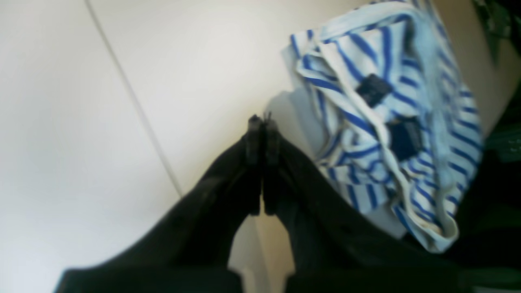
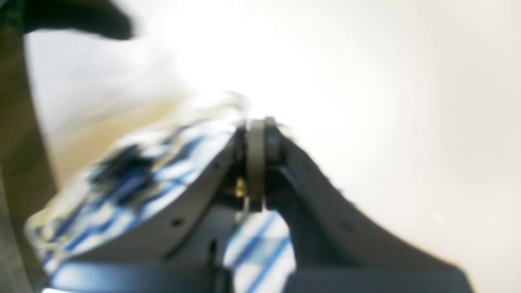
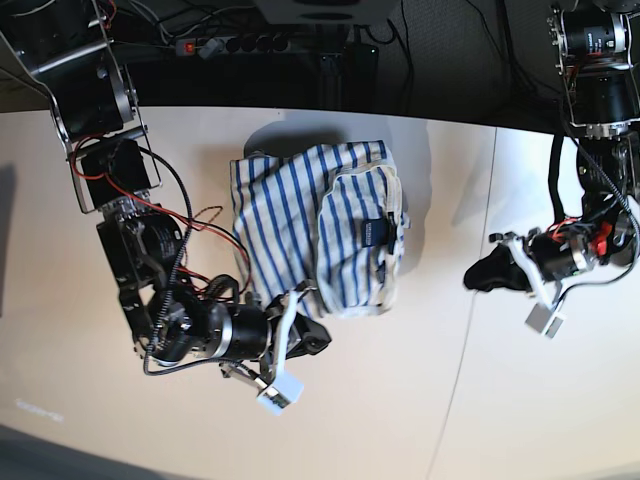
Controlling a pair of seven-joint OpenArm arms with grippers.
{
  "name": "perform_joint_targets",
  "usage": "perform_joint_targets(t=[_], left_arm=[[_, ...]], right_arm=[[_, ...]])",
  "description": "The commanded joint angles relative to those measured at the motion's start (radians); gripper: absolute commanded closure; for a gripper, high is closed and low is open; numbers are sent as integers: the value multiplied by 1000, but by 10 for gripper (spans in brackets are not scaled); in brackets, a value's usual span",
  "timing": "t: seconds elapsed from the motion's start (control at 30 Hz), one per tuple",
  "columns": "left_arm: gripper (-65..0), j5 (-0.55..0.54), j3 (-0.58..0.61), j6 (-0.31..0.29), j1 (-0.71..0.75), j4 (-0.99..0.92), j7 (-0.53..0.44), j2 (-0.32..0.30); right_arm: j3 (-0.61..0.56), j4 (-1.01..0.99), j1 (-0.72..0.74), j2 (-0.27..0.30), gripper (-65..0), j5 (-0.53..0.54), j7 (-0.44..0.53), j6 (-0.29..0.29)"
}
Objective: Fold the T-shirt properly
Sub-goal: 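Tuck and square the bundle's edges with both grippers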
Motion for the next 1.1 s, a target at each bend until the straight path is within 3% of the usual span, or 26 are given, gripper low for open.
perform_joint_targets(t=[0.0,0.2,0.47,0.63,0.87,1.07], left_arm=[[0,-45,-4,-8,-5,36,5,5],[0,-123,16,-8,86,158,44,114],[0,-90,185,-8,225,339,43,200],[0,-70,266,-8,292,351,32,235],[0,213,310,-8,303,338,-108,236],[0,354,310,-8,266,229,-223,192]], right_arm=[[8,-23,56,0,0,5,37,70],[8,-268,176,-9,0,-56,98,70],[6,-479,240,-46,0,-130,139,68],[6,-550,240,-71,0,-137,141,68],[-23,-581,238,-134,0,-138,84,68],[-70,-581,238,-130,0,-125,45,68]])
